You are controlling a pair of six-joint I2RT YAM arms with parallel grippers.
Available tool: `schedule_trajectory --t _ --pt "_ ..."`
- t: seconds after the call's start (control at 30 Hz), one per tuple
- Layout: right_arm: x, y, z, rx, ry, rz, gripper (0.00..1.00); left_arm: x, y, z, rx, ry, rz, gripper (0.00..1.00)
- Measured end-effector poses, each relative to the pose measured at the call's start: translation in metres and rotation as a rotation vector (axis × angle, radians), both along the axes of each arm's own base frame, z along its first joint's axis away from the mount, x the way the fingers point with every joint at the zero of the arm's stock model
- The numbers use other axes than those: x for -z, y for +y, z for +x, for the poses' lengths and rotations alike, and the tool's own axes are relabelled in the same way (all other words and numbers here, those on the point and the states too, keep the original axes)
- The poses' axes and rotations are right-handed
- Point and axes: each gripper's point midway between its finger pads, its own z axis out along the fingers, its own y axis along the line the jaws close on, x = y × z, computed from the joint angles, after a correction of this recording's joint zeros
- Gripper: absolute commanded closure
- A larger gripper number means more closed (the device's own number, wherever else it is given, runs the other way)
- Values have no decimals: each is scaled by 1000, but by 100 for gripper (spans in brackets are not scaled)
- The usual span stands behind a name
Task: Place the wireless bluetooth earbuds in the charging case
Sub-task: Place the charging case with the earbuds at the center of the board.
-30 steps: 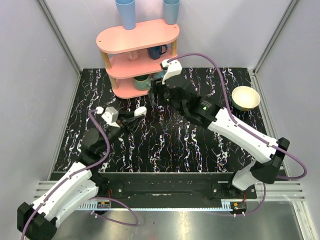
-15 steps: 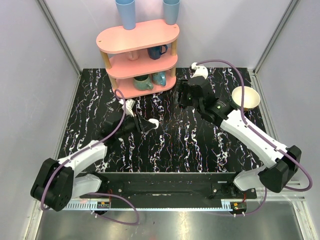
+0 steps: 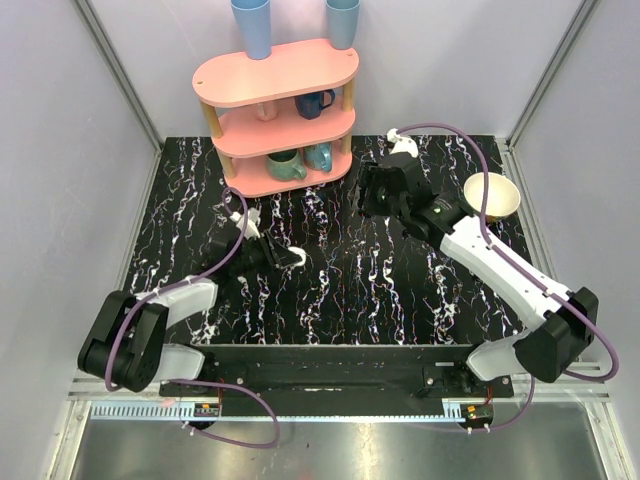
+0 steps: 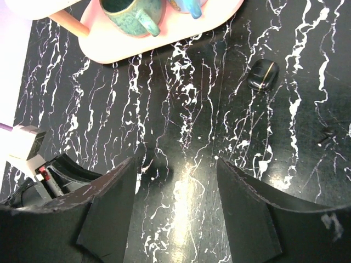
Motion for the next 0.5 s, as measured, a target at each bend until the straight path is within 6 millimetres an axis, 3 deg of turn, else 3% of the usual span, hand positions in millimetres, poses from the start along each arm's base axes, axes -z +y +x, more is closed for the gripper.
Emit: schedule_trajectory --t 0.13,0.4,0.5 --pt "9 8 1 -17 30 7 33 13 6 3 -19 22 27 93" --pt "17 14 0 -17 69 37 33 70 21 2 -56 198 73 86" --pt "23 13 -1 -14 79 32 33 72 20 3 -52 209 63 82"
